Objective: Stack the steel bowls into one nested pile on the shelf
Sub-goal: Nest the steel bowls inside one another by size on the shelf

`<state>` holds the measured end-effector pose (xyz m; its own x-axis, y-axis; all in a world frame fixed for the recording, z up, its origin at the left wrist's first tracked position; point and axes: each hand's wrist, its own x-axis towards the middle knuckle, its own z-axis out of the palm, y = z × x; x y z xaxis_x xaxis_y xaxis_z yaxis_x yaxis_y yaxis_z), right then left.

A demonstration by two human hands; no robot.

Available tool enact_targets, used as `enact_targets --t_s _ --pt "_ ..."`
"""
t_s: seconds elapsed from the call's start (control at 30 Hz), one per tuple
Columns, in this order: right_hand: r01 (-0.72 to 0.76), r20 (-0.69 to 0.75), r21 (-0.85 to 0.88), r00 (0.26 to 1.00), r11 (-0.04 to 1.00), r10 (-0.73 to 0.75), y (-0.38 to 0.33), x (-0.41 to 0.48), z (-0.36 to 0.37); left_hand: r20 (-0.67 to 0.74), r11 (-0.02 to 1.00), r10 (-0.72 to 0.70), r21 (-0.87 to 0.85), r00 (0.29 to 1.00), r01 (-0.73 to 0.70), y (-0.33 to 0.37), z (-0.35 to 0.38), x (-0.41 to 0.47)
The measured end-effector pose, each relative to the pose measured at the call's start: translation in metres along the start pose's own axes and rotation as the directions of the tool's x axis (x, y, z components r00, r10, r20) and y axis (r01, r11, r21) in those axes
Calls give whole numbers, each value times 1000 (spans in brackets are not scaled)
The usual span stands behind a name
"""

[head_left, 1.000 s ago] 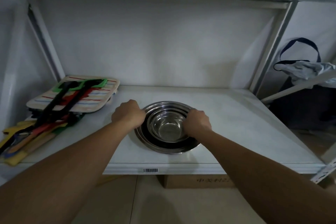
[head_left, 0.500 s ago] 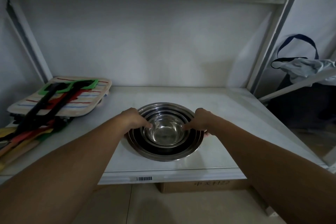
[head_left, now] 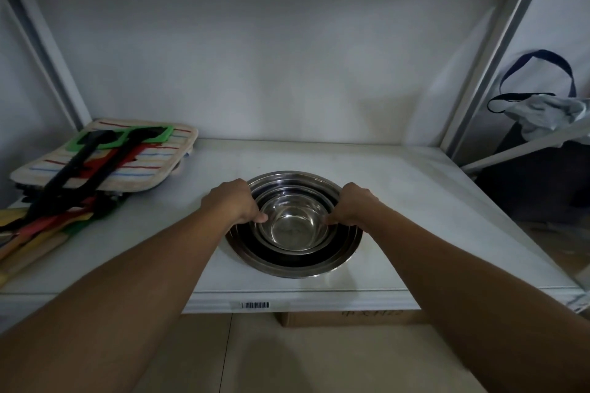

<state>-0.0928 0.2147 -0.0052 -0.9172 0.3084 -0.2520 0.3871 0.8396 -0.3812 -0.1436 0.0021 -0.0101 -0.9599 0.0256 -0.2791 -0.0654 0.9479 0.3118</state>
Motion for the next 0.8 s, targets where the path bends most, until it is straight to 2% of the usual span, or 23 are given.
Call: enact_targets --t_s 0.4,0.6,0.7,0.77,0.8 --pt "19 3 -31 1000 999 -19 2 1 -4 5 1000 25 15 1000 -25 -2 0 5" --pt "39 50 32 998 999 -41 3 -4 -9 69 997 31 -67 997 -26 -1 -6 4" --pt "-5 97 89 995 996 -3 2 -6 -10 96 981 22 -193 995 -3 -1 -13 0" --pt "-43 94 162 995 986 28 3 -10 -17 69 970 18 -243 997 0 0 -24 -8" --pt "-34 64 139 998 990 26 3 -16 -22 39 974 14 -225 999 -4 0 -29 -15"
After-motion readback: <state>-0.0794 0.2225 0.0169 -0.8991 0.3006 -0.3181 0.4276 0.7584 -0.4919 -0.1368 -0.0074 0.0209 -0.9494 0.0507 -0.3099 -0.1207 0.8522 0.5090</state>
